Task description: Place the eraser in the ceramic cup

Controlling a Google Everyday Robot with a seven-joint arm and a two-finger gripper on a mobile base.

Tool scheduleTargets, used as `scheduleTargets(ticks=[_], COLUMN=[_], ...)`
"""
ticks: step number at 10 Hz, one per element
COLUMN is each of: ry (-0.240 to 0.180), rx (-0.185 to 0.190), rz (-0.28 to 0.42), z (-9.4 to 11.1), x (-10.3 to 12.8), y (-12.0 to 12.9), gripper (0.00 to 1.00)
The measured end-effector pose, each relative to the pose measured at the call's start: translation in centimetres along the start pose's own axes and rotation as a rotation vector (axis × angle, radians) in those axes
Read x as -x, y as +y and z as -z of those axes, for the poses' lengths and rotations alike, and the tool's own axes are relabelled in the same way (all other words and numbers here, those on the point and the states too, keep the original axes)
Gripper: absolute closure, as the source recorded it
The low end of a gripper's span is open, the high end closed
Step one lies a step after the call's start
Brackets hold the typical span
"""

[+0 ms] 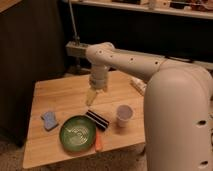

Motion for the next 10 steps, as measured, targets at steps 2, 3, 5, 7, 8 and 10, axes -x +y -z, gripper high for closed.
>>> scheduleTargets(ticks=[2, 3, 5, 7, 8, 10], ry=[-0.019, -0.025, -0.046, -0.055, -0.052, -0.047], rx=[-0.043, -0.05, -0.072, -0.123, -0.151, -0.206], rz=[-0.007, -0.006, -0.018, -0.045, -0.052, -0.061], z=[0.4, 0.4, 0.3, -0.3, -0.9, -2.3], x=[0.4, 0.5, 0.9, 0.9, 0.9, 1.0], y=[0.0, 0.0, 0.0, 0.0, 0.0, 0.4], gripper=[0.2, 0.2, 0.2, 0.2, 0.2, 0.2])
